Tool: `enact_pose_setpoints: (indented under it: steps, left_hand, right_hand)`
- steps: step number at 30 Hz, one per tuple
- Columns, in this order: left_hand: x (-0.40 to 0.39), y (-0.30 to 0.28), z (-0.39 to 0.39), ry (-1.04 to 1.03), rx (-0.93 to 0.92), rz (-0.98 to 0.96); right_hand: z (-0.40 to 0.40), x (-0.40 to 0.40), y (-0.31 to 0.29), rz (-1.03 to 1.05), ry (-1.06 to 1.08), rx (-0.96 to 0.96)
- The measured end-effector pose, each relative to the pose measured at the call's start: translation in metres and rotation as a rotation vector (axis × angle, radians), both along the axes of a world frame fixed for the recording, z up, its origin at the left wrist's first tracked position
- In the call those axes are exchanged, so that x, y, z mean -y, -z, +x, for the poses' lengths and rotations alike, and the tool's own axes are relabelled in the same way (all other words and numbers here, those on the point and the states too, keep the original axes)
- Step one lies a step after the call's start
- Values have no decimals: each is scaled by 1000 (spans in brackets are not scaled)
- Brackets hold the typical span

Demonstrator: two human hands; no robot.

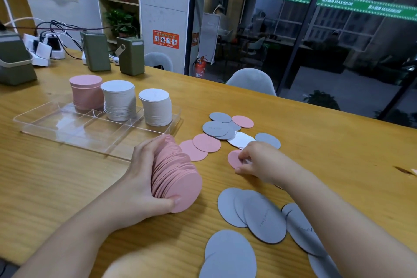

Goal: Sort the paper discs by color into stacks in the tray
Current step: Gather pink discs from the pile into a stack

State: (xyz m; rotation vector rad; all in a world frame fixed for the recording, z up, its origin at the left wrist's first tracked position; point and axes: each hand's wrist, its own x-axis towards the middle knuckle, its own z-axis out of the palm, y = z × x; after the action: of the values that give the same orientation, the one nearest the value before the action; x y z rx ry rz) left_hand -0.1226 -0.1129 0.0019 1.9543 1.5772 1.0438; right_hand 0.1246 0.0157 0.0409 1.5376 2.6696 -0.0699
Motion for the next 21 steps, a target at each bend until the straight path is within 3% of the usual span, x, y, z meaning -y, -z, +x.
enact_pose_setpoints:
  steps: [5,11,16,19,21]
  left_hand:
    - [0,-1,1,-2,2,0]
    - [0,-2,1,4,1,1]
    - [1,-3,0,0,-1,-12]
    - [1,-4,2,-17,0,-25]
    - [1,-5,3,-37,-3,-24]
  right_hand:
    - [-14,8,1,183,-37,98]
    - [-29,14,16,586,-65,-36]
    - [-49,5,26,619,-80,-156]
    - [-60,-3,30,491,-155,-294]
    - [-66,-6,30,339,-176,-263]
